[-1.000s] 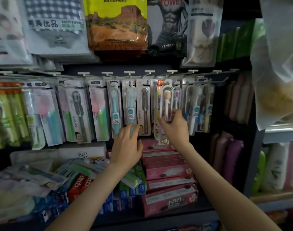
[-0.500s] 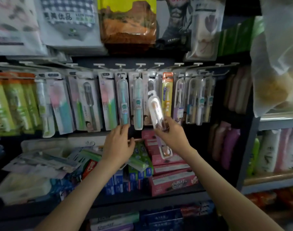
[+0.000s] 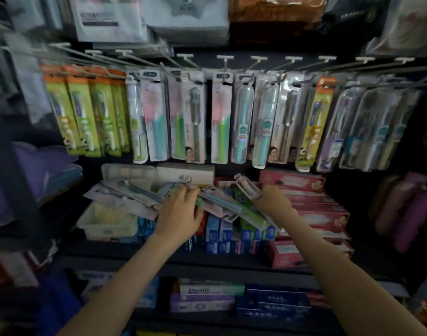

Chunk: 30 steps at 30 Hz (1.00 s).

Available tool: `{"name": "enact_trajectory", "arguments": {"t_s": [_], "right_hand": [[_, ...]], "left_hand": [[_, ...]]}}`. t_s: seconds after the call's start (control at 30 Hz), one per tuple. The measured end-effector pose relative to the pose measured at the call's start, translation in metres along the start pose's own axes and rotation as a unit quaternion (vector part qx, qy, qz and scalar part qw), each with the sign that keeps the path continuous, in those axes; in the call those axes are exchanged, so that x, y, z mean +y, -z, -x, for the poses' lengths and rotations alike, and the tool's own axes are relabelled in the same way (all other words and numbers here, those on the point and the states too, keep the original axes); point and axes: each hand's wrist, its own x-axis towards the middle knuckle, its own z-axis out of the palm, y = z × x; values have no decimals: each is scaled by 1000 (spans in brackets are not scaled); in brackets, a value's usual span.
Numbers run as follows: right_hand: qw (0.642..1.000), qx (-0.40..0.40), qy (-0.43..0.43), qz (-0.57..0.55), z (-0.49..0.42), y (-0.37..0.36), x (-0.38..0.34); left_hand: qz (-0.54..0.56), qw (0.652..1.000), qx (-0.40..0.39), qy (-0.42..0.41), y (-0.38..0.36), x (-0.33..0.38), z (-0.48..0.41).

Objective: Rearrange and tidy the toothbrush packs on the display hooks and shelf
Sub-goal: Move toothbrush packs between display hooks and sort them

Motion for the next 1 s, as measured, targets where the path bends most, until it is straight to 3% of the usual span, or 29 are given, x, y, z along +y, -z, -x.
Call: {"name": "enact_trajectory", "arguments": {"t_s": [0.1, 0.17, 0.27, 0.37, 0.47, 0.6, 0.77, 0.9, 1.0], "right_hand": [[998, -36, -14, 45, -4, -7, 4], [999, -16, 5, 34, -4, -5, 3], [987, 145, 59, -32, -1, 9, 6], [931, 348, 66, -86, -4, 37, 18], [892, 426, 19, -151, -19, 71, 30], [876, 443, -29, -190, -43, 105, 38], [895, 386, -44, -220, -54, 121, 42], [905, 369, -13, -212, -52, 126, 46], [917, 372, 25, -140, -42, 126, 45]], "left_hand": [[8, 1000, -7, -13, -7, 10, -7], [22, 999, -5, -26, -13, 19, -15], [40, 997, 9, -59, -19, 38, -31], [43, 993, 50, -93, -18, 62, -49], [47, 985, 102, -132, -18, 84, -70], [52, 978, 137, -149, -13, 111, -90], [48, 975, 147, -161, -13, 126, -102], [52, 975, 152, -155, -15, 127, -105], [61, 974, 157, -150, -17, 127, -104]]}}
